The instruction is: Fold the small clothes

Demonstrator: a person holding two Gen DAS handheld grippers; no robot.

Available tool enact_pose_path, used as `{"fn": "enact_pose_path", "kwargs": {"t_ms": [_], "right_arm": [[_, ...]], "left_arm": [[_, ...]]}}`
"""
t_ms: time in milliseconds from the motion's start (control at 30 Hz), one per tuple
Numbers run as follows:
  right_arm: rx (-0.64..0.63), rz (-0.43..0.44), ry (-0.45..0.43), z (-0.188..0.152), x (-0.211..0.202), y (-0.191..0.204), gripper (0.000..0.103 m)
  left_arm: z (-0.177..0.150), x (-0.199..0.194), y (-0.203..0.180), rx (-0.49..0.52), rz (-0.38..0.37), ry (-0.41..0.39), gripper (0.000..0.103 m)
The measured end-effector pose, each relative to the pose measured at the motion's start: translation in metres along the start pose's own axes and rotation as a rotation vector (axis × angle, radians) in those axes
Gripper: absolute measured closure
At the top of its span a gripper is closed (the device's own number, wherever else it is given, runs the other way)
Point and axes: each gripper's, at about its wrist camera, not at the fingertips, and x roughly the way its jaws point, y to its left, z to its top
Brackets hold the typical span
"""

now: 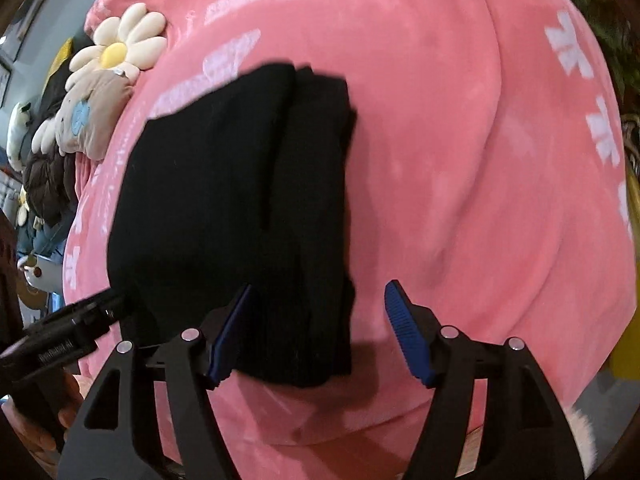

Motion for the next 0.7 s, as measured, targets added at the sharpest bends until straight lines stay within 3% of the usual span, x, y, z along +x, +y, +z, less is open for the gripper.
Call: {"fn": "enact_pose_path", "kwargs": {"t_ms": [400,600,700], "right_arm": [[0.025,0.023,0.021,0.001,0.017,-0.004,0.037],[0.071,0.078,0.021,0.003,0.018,-0.013,0.035],[0.100,0.113,0.019,0.008,0.020,-0.017,0.035]], "left_arm": [[0.005,0.016,-0.001,-0.027,-0.009,0.034,0.027],[0.014,0.025,0.014,-0.164,-0.196,0.064,0.026],[0.018,0.032,0.022,-0.219,-0.281,0.060,0.015]]}}
